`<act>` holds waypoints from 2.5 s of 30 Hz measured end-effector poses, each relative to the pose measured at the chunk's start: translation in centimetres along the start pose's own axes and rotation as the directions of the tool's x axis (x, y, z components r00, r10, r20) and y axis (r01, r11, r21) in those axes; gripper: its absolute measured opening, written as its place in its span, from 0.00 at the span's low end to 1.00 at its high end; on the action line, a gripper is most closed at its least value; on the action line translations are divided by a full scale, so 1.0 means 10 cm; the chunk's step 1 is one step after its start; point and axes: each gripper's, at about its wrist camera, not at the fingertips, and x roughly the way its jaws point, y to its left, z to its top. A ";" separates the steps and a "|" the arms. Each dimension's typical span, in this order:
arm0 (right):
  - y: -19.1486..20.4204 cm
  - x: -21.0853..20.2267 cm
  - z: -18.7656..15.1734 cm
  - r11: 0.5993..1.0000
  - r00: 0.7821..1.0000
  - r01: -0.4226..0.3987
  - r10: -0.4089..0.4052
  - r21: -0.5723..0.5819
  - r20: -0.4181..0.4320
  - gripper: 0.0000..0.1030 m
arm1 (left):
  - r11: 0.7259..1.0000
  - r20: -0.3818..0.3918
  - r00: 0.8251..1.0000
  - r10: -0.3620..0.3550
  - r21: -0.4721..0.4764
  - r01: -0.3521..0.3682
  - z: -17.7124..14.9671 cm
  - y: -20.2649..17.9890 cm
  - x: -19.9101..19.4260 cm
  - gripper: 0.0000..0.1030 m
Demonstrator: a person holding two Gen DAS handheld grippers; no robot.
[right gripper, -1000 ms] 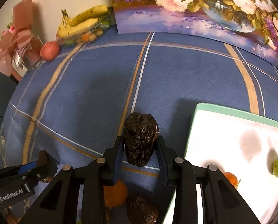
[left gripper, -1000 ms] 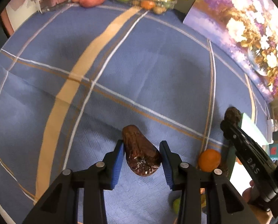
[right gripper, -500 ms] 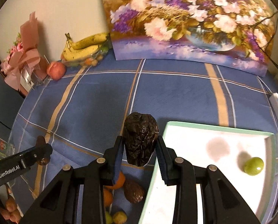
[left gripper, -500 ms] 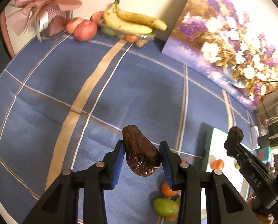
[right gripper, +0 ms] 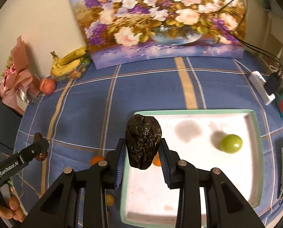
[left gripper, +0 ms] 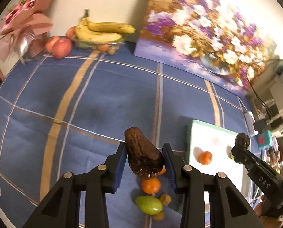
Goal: Organize fruits
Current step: 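Carry both dates over the tray, lowering them beside the orange and pear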
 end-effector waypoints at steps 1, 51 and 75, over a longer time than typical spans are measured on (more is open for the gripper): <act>-0.04 -0.02 -0.01 1.000 1.000 0.009 -0.009 0.007 0.002 0.35 | 1.000 0.000 1.000 -0.010 0.011 0.010 -0.01 -0.06 0.00 0.39; -1.24 -0.21 -0.01 0.957 0.973 0.233 -0.227 0.171 -0.051 0.35 | 0.884 -0.146 0.985 0.091 0.467 -0.013 -0.88 -1.66 0.88 0.40; -1.40 0.45 -0.26 0.943 0.930 0.299 -0.254 0.145 -0.266 0.35 | 0.899 -0.214 0.973 0.091 0.437 0.012 -0.93 -1.65 1.15 0.40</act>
